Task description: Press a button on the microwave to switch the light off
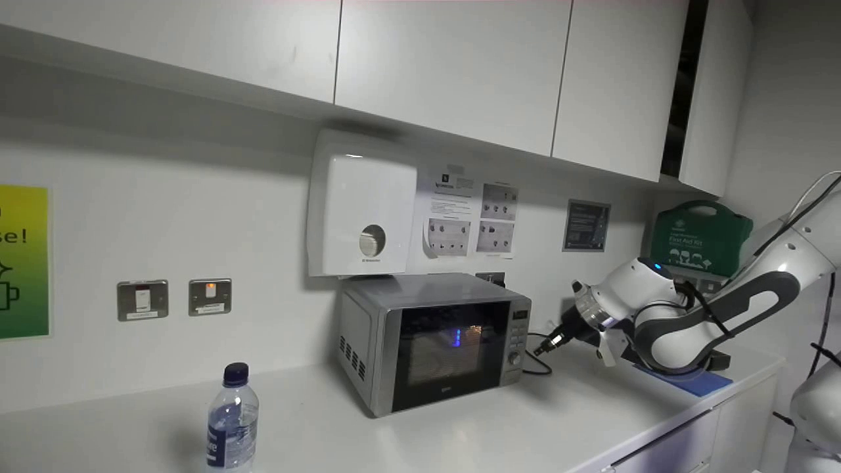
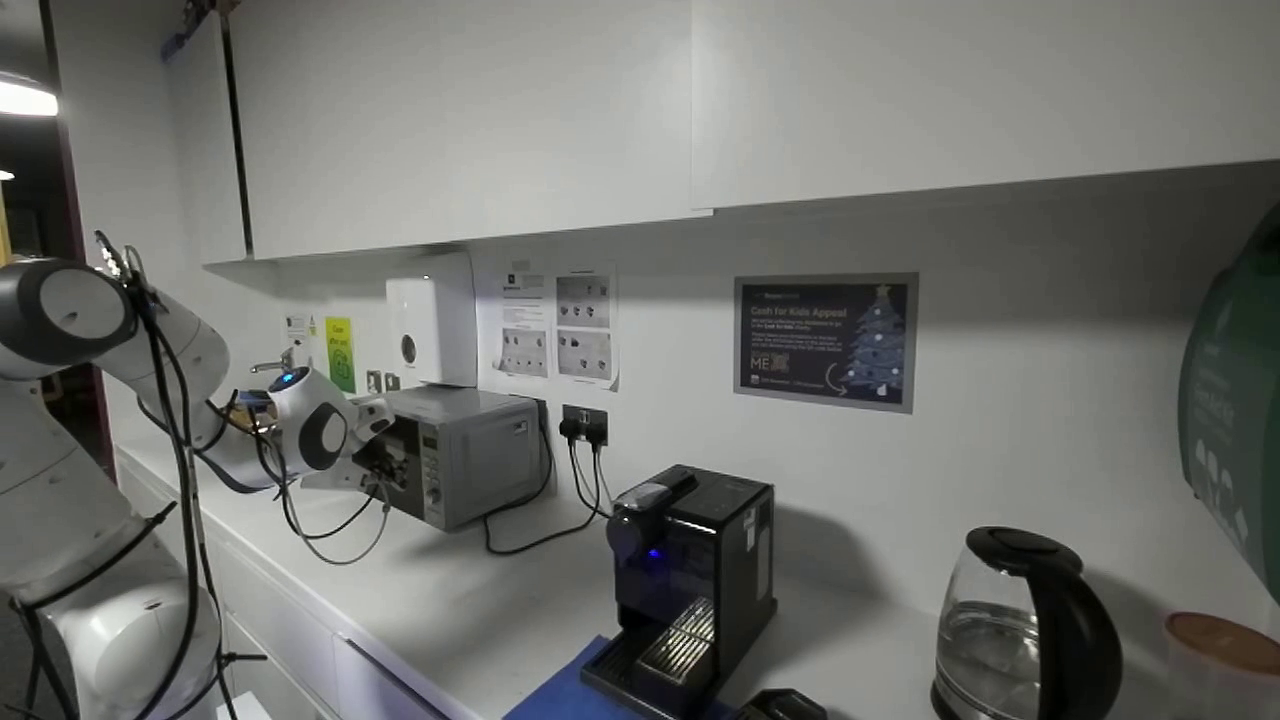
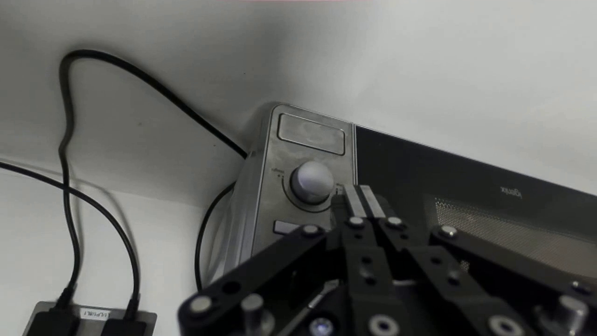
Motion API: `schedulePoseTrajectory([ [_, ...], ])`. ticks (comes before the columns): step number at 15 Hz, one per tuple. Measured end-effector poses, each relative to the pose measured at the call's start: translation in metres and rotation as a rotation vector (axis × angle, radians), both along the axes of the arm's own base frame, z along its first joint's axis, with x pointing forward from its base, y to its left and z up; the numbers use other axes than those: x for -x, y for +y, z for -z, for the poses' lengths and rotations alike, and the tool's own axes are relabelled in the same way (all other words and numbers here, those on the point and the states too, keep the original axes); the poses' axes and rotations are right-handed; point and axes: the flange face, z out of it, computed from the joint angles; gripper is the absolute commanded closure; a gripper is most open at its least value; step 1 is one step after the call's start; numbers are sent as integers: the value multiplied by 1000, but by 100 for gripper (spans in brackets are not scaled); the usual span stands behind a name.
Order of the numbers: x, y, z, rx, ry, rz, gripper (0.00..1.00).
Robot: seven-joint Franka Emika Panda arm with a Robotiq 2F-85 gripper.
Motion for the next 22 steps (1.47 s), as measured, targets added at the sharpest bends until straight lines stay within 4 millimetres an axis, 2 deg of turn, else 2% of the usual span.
schedulePoseTrajectory([
  [5, -5, -1, 9, -6, -11, -1, 100],
  [22, -15, -1, 17, -5, -117, -14, 100],
])
